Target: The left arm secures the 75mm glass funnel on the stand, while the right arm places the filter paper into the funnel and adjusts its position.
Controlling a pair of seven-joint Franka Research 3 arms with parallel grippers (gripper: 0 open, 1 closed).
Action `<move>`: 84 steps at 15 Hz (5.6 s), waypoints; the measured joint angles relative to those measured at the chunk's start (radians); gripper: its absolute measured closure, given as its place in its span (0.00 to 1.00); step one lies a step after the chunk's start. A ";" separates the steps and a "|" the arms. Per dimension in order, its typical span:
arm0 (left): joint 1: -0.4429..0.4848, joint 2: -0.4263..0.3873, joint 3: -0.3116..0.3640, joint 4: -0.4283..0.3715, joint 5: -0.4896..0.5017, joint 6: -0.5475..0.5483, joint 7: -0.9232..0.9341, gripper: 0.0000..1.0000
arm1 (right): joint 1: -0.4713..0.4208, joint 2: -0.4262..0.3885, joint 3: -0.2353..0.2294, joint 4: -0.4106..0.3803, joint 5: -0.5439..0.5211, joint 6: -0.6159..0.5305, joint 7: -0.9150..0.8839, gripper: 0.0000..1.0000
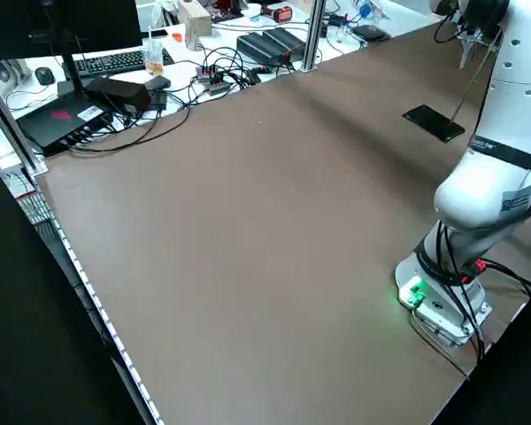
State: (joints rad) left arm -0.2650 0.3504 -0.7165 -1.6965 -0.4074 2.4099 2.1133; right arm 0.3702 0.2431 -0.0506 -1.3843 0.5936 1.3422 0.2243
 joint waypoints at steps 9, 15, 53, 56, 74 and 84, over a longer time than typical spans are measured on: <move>-0.004 0.006 0.000 -0.014 0.003 0.025 0.000 0.60 | 0.000 0.014 0.000 -0.007 -0.010 0.000 0.000 0.99; 0.002 0.006 0.003 -0.015 0.004 0.024 0.000 0.07 | 0.006 0.038 0.000 -0.011 -0.023 0.001 0.000 0.99; 0.351 -0.170 0.026 0.040 0.366 -0.646 -2.046 0.00 | -0.296 -0.143 -0.034 -0.165 -0.492 0.183 -0.293 0.53; 0.419 -0.202 0.027 0.054 0.408 -0.724 -2.137 0.00 | -0.295 -0.188 -0.027 -0.230 -0.515 0.219 -0.293 0.43; 0.674 -0.318 0.057 0.094 0.634 -1.045 -2.212 0.00 | -0.294 -0.208 -0.019 -0.231 -0.533 0.220 -0.293 0.00; 0.389 -0.344 0.458 0.133 0.457 -0.973 -2.247 0.00 | -0.289 -0.209 -0.013 -0.231 -0.534 0.220 -0.293 0.00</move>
State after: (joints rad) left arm 0.1236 0.0059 -0.2582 -1.5637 0.0494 1.4364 -0.1337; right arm 0.0810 0.0345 -0.0634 -1.6157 0.0600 1.5623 -0.0689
